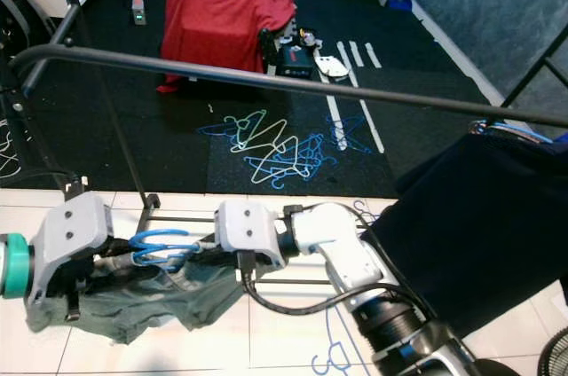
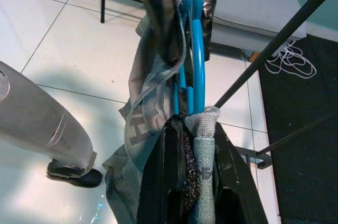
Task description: Hang hanger
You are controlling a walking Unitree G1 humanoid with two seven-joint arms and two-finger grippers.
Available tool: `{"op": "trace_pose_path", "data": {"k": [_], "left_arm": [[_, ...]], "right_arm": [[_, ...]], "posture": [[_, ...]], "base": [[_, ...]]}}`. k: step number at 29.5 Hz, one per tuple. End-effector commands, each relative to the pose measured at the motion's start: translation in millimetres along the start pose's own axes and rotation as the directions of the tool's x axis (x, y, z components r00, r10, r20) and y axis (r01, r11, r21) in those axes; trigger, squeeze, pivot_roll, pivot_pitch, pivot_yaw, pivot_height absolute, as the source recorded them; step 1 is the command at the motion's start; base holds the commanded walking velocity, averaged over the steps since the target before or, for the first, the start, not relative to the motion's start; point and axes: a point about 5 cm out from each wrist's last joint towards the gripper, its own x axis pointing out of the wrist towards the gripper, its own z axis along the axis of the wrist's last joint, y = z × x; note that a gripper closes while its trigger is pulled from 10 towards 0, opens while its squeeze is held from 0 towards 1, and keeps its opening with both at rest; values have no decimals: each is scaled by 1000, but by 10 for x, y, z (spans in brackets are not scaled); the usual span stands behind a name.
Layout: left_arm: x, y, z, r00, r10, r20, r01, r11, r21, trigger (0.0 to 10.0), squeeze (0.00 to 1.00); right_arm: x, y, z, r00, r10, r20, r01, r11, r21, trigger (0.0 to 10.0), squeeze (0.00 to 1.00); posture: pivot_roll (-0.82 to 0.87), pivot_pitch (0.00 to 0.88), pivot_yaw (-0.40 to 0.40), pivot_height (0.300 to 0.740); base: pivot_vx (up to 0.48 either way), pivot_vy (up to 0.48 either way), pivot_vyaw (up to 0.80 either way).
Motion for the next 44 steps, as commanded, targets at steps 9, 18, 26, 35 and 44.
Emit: {"op": "trace_pose_path", "data": {"k": [9, 18, 26, 35, 44], "left_arm": [[-13, -64, -20, 998, -55, 2, 55, 998, -12, 0, 0], [-18, -162, 17, 991, -122, 51, 124, 992, -37, 0, 0], [-6, -136, 25, 992, -116, 54, 117, 993, -18, 0, 0], [-10, -114, 6, 993, -110, 46, 111, 994, -19, 0, 0], [67, -14, -79, 999, 44, 11, -43, 993, -114, 549, 0]], "right_arm": [[-13, -4, -21, 1000, 4, -3, -4, 1000, 4, 10000, 0], [-16, -100, -21, 992, -128, -18, 127, 991, -44, 10000, 0], [-216, -153, 106, 988, -156, -11, 154, 985, -78, 10000, 0], [-743, -80, 272, 992, -118, -40, 117, 992, -39, 10000, 0], [-1051, 7, 213, 957, -291, -8, 289, 947, 143, 10000, 0]], "posture": [[78, 41, -44, 740], [69, 48, -43, 740], [56, 53, -36, 740], [53, 57, -30, 740], [42, 66, -18, 740]], "base": [[0, 0, 0], [0, 0, 0], [0, 0, 0], [0, 0, 0], [0, 0, 0]]}}
